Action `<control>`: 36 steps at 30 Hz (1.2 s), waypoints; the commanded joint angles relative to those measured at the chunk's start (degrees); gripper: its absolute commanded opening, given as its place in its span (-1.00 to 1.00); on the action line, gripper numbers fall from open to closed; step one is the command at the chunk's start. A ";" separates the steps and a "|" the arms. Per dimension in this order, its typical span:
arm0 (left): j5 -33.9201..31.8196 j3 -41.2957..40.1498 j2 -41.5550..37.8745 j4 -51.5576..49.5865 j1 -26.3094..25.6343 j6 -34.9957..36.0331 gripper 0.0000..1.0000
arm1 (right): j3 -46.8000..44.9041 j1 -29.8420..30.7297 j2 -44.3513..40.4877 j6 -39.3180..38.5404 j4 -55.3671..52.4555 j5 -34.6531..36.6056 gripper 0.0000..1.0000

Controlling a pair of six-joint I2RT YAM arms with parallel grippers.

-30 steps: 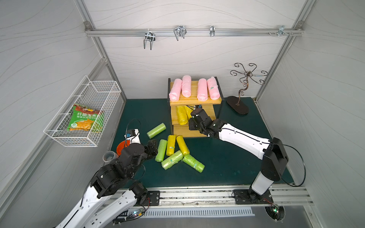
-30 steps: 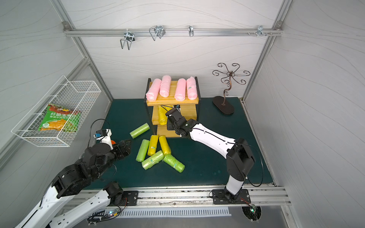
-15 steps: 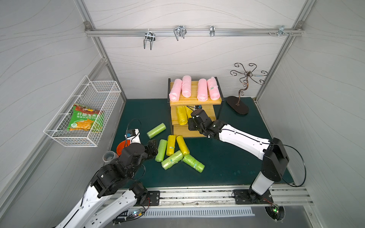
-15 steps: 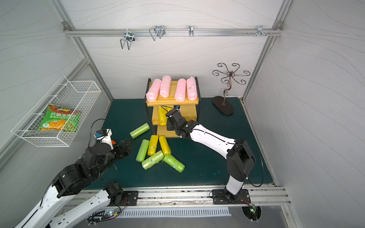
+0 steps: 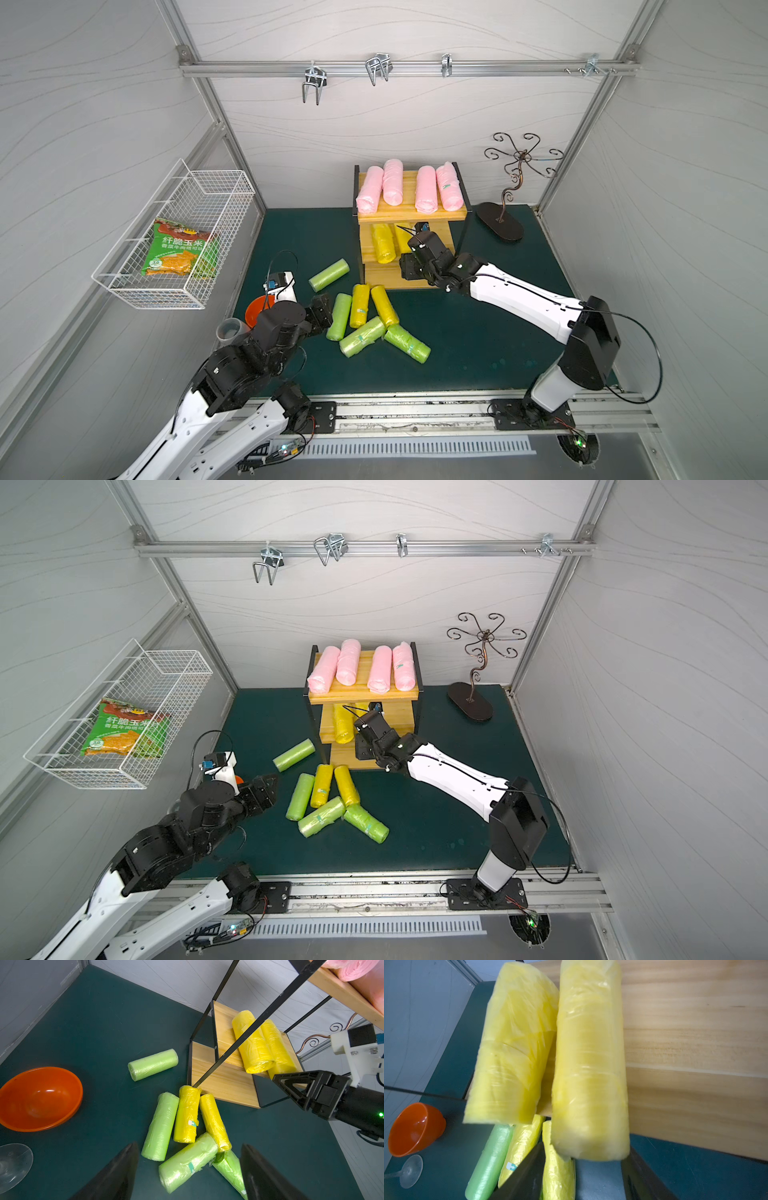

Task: Sort the rolls of trash bags by color and place them on the shelf
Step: Place the roll of trash bags on the shelf, then pick up the roll of trash bags from the center of the board.

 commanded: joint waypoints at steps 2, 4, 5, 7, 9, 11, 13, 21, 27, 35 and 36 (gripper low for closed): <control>0.53 0.00 0.69 2.68 0.24 -0.23 0.63 | 1.09 0.68 -7.84 -2.77 5.94 0.77 0.24; 0.61 0.18 0.87 2.70 0.29 -0.29 0.63 | 0.13 0.96 -9.27 -3.52 5.69 0.16 0.24; 0.66 0.18 0.95 2.66 0.24 -0.34 0.63 | -0.58 1.05 -10.24 -3.98 5.78 -0.24 0.24; 0.67 0.31 1.01 2.74 0.24 -0.34 0.63 | -2.19 1.31 -12.30 -4.65 5.78 -0.41 0.24; 0.67 0.44 0.93 2.66 0.24 -0.34 0.62 | -3.61 1.41 -14.41 -5.13 5.19 -0.78 0.25; 0.66 0.49 0.92 2.55 0.24 -0.34 0.62 | -5.37 1.42 -16.61 -5.77 4.66 -1.31 0.26; 0.67 0.70 0.92 2.53 0.24 -0.34 0.62 | -7.11 1.40 -18.42 -6.22 3.95 -1.70 0.27; 0.75 0.91 0.84 2.48 0.25 -0.59 0.62 | -20.03 2.42 -23.15 -4.93 6.92 -7.42 0.30; 0.65 1.23 0.84 2.23 0.24 -0.38 0.61 | -29.05 3.16 -21.82 -1.68 14.23 -12.40 0.34; 0.25 1.45 0.31 1.39 0.25 -0.23 0.61 | -31.40 4.22 -13.75 0.40 22.71 -20.16 0.40; 0.15 1.39 0.22 1.29 0.26 -0.24 0.61 | -31.45 4.36 -12.79 1.01 23.26 -20.59 0.41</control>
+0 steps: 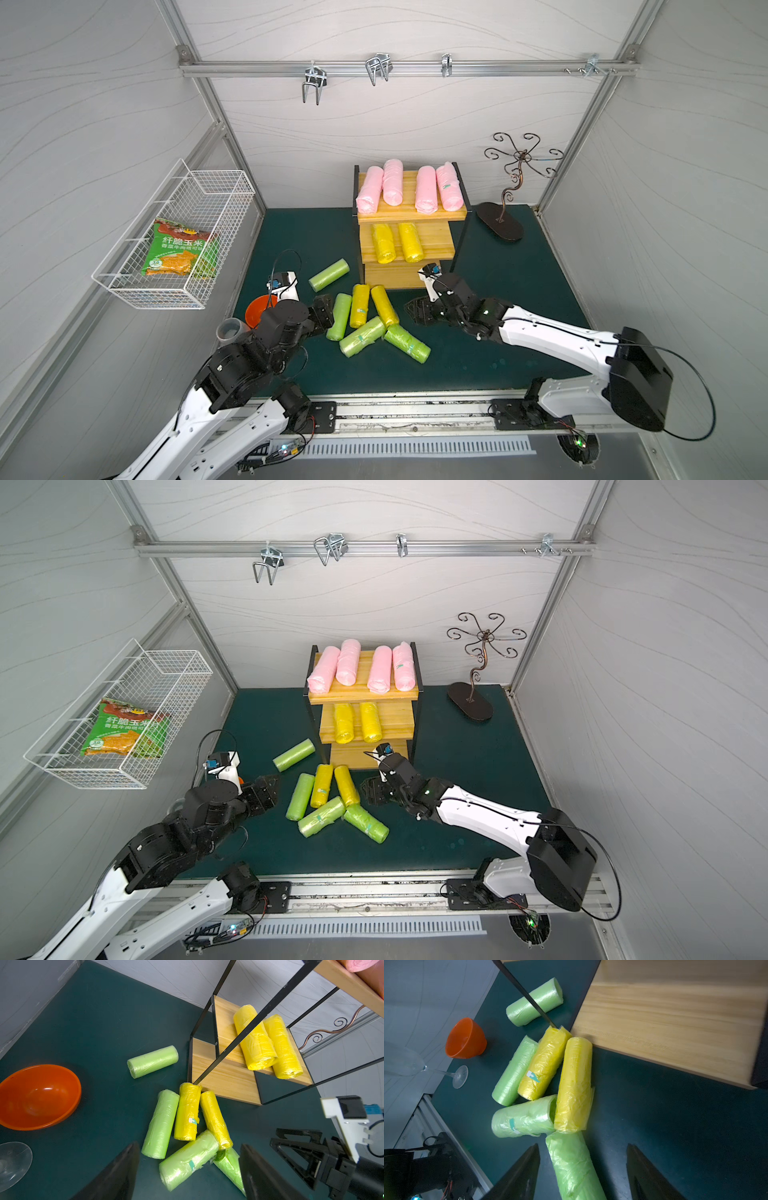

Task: Sort the rolls of trash bags by color and place them on the shelf
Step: Pick up the roll of trash bags from the center of the board.

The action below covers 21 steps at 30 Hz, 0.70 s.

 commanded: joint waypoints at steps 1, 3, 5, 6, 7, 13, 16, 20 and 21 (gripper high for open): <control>-0.44 1.47 -0.52 1.20 0.28 -0.15 0.62 | -0.67 0.93 3.03 2.74 5.87 -4.00 0.44; -0.41 1.39 -0.57 1.04 0.29 -0.13 0.61 | -0.86 1.11 5.11 3.58 7.32 -5.24 0.47; -0.54 1.23 -0.66 0.79 0.27 -0.25 0.62 | -0.10 1.64 7.04 3.93 7.45 -5.60 0.49; -0.55 1.13 -0.79 0.77 0.24 -0.25 0.62 | 0.54 2.00 8.11 3.87 7.10 -5.62 0.49; -0.50 0.91 -0.81 0.77 0.28 -0.39 0.62 | 1.42 2.41 9.24 3.83 6.38 -5.30 0.49; -0.52 0.07 -1.49 0.72 0.32 -0.92 0.62 | 4.69 4.23 15.50 4.11 4.84 -3.30 0.49; -0.81 -0.27 -2.09 0.52 0.24 -1.04 0.62 | 6.47 4.61 18.41 3.91 4.05 -2.88 0.48; -1.14 -0.37 -2.71 -0.18 0.25 -1.12 0.62 | 8.69 4.72 21.16 4.17 1.47 -0.83 0.47; -1.24 -0.40 -2.84 -0.30 0.25 -1.08 0.62 | 9.06 4.69 21.58 4.30 0.91 -0.08 0.47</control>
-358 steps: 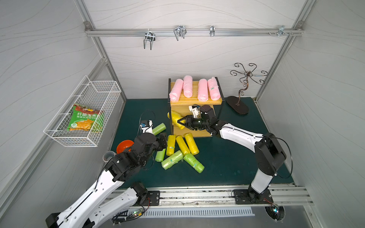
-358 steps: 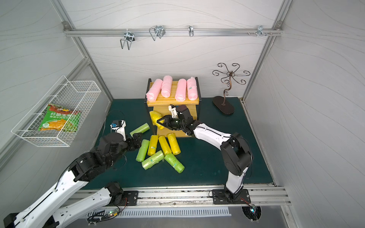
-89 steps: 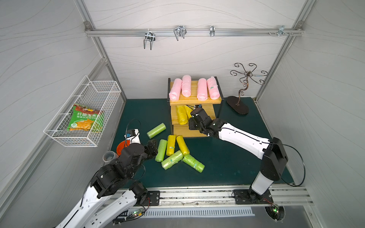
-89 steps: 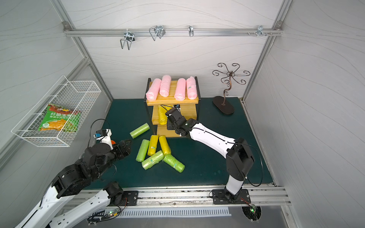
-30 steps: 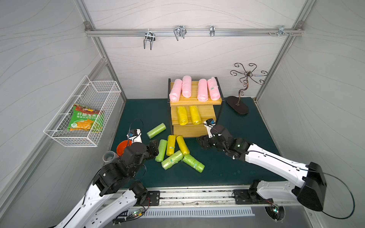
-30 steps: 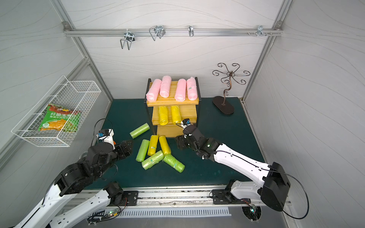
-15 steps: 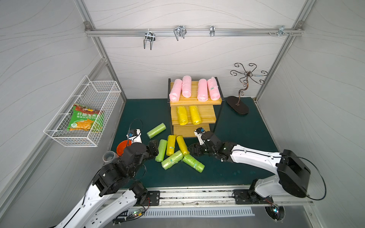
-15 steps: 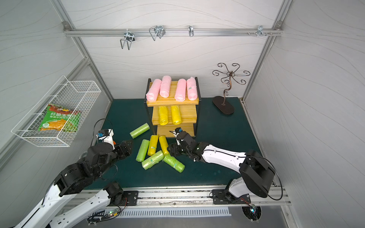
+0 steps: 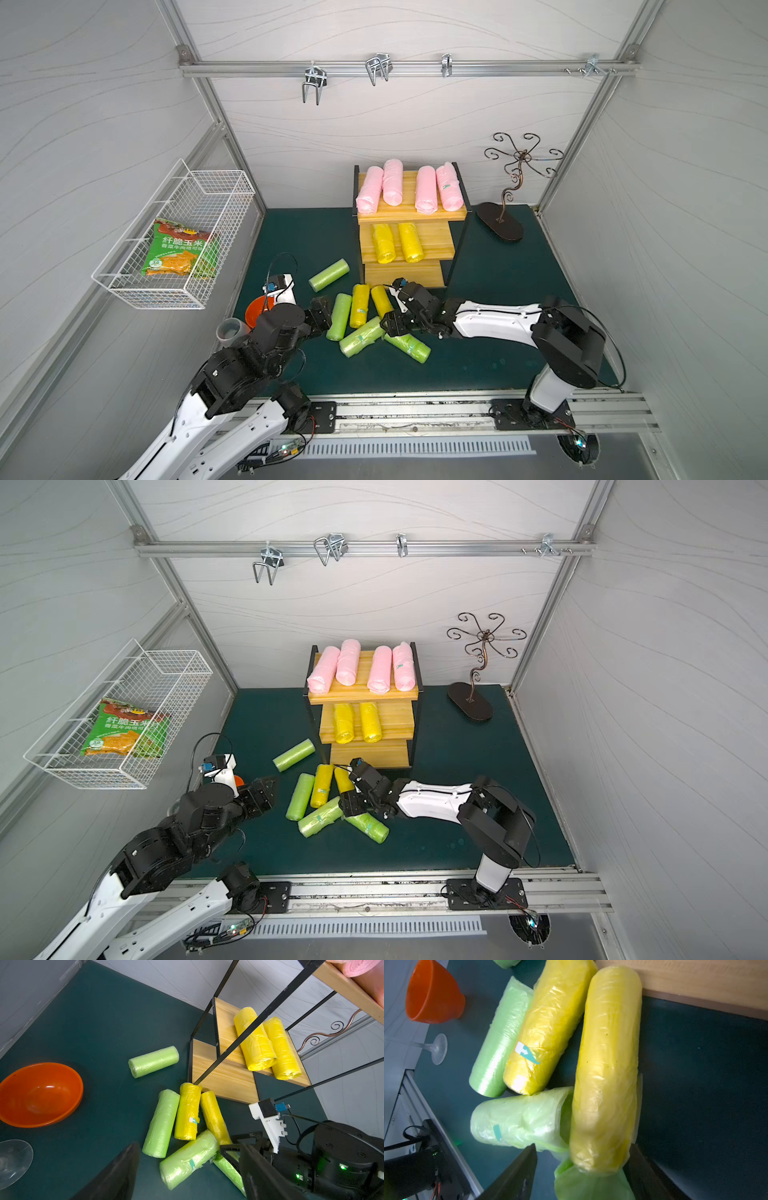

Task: Sort the rolls of trash bags by color and place them on the shelf
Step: Pick up the roll of trash bags from the center of the board.

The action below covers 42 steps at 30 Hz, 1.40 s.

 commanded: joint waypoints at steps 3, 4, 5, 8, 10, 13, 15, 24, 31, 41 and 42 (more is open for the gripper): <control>-1.16 -0.07 -1.21 0.49 0.24 -0.60 0.62 | 2.47 0.29 2.07 0.63 -4.19 4.12 0.46; -1.16 -0.19 -1.32 0.49 0.26 -0.60 0.62 | 2.74 0.32 2.23 0.63 -4.49 4.49 0.45; -1.15 -0.22 -1.44 0.48 0.26 -0.69 0.62 | 3.04 0.20 2.20 0.55 -4.80 4.79 0.45; -1.20 -0.35 -1.54 0.35 0.24 -0.78 0.62 | 3.92 -0.15 2.34 0.22 -5.98 5.74 0.44; -1.19 -0.41 -1.59 0.33 0.30 -0.74 0.62 | 4.72 -0.74 2.90 0.05 -7.22 5.73 0.43; -1.16 -0.65 -1.59 0.40 0.24 -0.93 0.62 | 6.04 -1.11 4.18 -0.63 -8.08 5.16 0.43; -1.08 -0.64 -1.50 0.46 0.24 -0.95 0.62 | 6.84 -0.91 5.04 -0.72 -8.30 4.46 0.42; -1.16 -0.56 -1.50 0.42 0.24 -0.87 0.62 | 9.06 -0.15 8.66 -0.37 -11.33 6.34 0.38; -1.11 -0.75 -1.45 0.59 0.24 -1.03 0.62 | 11.27 -0.10 11.69 -1.30 -13.57 7.76 0.33; -1.16 -0.71 -1.41 0.52 0.24 -0.96 0.62 | 12.09 0.44 12.44 -2.18 -14.63 8.88 -0.04; -1.16 -0.77 -1.41 0.52 0.24 -0.96 0.62 | 11.98 0.60 12.13 -2.28 -14.75 9.21 -0.18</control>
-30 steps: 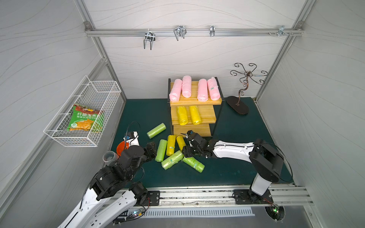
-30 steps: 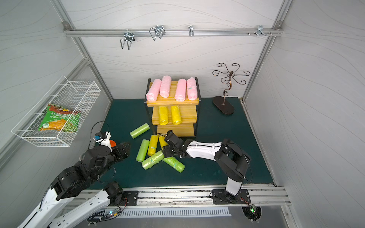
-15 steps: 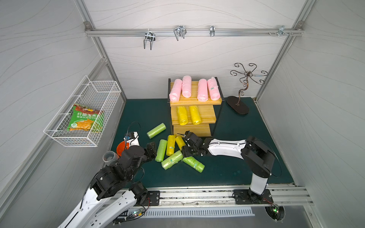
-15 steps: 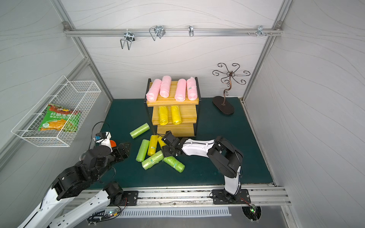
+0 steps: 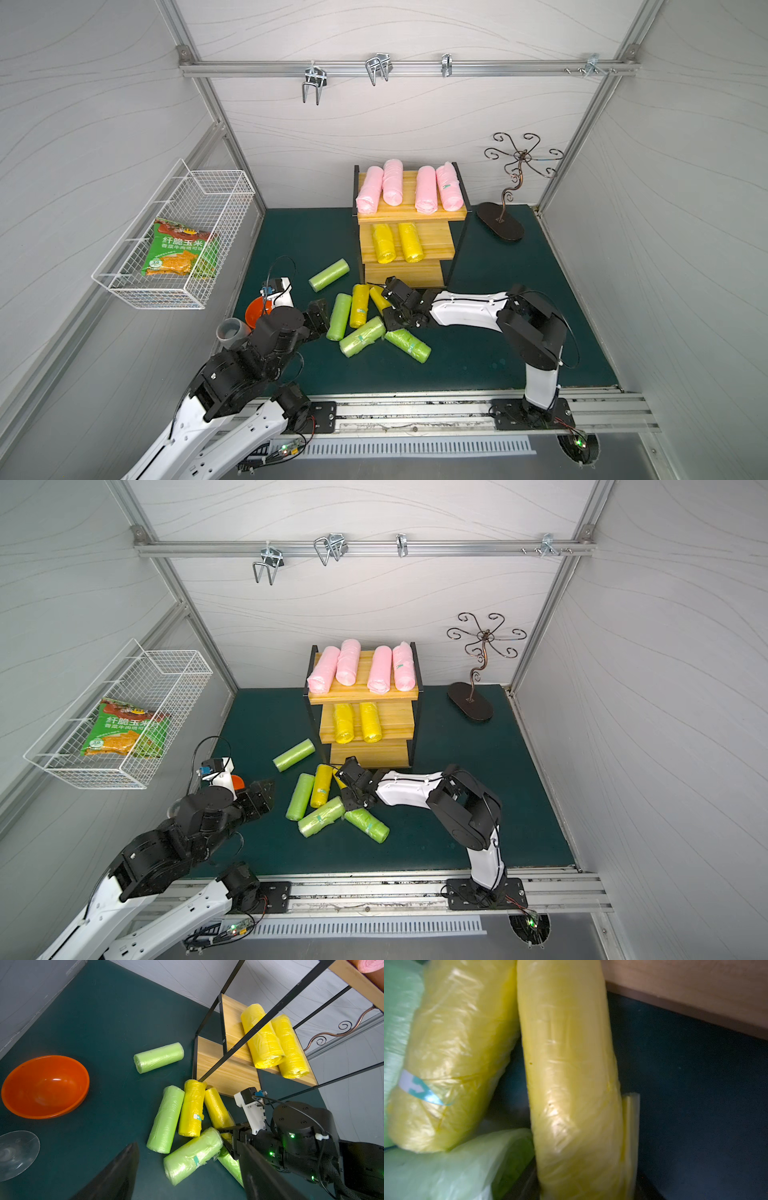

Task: Sort the rolls of trash bags by color and place them on the shelf
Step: Pick up the roll of trash bags from the center of the board.

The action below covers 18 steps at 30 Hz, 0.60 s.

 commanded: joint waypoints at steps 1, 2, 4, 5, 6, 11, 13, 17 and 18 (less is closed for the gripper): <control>-0.77 -0.05 -0.30 1.95 0.25 -0.08 0.62 | 0.01 0.63 0.25 -0.84 -3.71 1.84 -0.34; -0.77 -0.05 -0.25 1.97 0.24 -0.08 0.62 | 0.10 0.63 -0.07 -1.06 -4.00 2.02 -0.47; -0.77 0.04 -0.17 1.97 0.27 -0.07 0.62 | 0.45 0.80 -1.01 -1.62 -5.04 2.45 -0.71; -0.76 0.12 -0.12 1.96 0.27 0.01 0.62 | 0.62 0.96 -1.77 -2.10 -5.66 2.86 -0.81; -0.77 0.17 -0.08 1.97 0.24 0.13 0.62 | 0.65 1.07 -2.68 -2.47 -6.23 3.36 -0.90; -0.87 0.39 0.16 2.31 0.25 0.32 0.62 | -0.13 1.74 -9.50 -4.38 -7.36 5.69 -1.00; -0.77 0.47 0.36 2.49 0.28 0.40 0.62 | -0.49 1.86 -12.48 -5.10 -7.69 6.10 -1.00; -0.51 0.72 0.92 2.91 0.28 0.64 0.62 | -0.70 1.95 -18.32 -6.82 -8.54 7.03 -1.00; -0.43 0.72 1.06 2.98 0.29 0.69 0.62 | -0.69 1.97 -19.31 -7.13 -8.88 7.10 -1.00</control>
